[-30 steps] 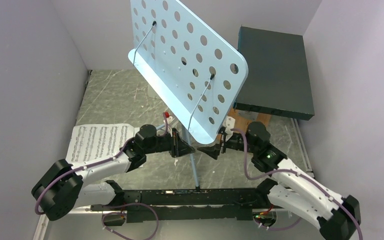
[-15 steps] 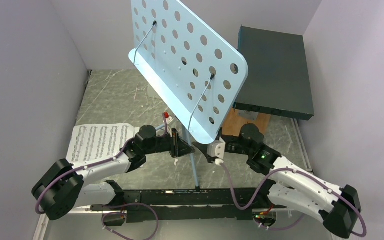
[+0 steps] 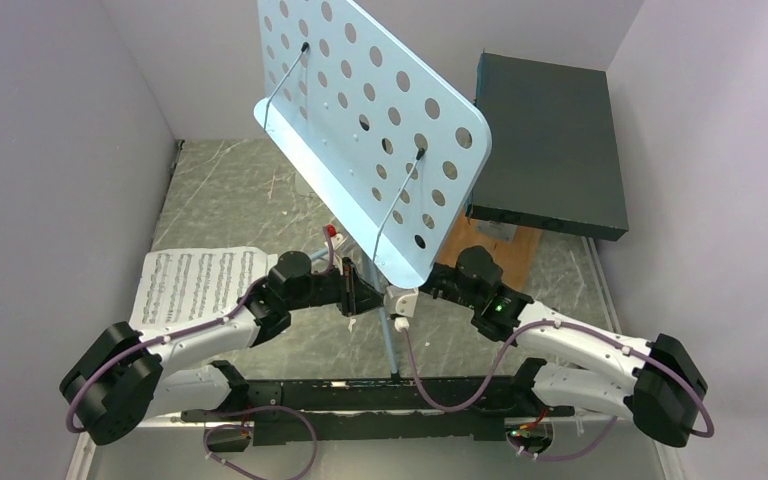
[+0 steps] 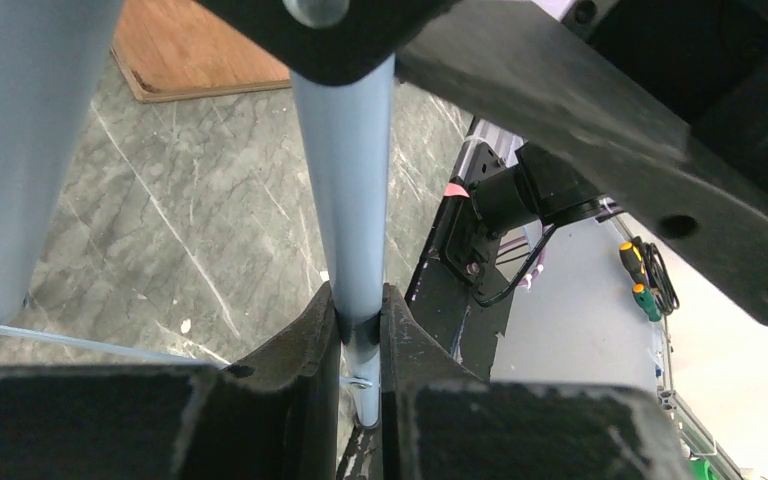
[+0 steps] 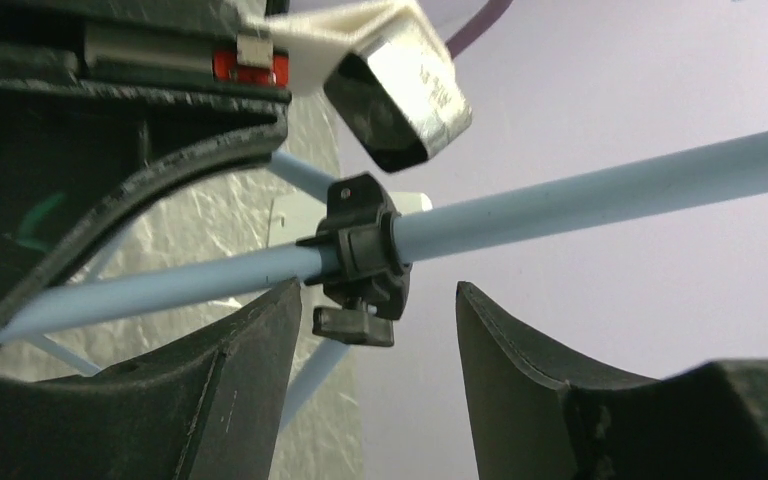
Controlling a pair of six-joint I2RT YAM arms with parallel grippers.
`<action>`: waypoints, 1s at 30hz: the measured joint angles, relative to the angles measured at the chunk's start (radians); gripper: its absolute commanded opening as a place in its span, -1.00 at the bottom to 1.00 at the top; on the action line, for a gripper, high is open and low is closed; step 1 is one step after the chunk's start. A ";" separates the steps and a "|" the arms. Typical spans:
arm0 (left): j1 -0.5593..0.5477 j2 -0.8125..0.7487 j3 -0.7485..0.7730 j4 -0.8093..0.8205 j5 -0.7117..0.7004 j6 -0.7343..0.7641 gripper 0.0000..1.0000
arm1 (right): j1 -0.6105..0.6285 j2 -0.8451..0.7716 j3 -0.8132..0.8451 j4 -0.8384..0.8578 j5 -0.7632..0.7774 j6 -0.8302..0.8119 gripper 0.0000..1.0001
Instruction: Set up the instrument practice props
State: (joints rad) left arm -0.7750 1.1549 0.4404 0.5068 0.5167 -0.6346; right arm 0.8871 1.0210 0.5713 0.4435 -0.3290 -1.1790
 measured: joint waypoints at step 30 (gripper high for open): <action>0.000 -0.018 -0.016 0.005 -0.012 -0.002 -1.00 | -0.023 0.071 0.083 -0.083 0.092 0.311 -1.00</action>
State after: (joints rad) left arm -0.7750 1.1366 0.4248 0.5121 0.5049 -0.6365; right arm 0.8642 1.0916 0.6544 0.3607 -0.2367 -0.8684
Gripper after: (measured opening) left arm 0.167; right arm 0.066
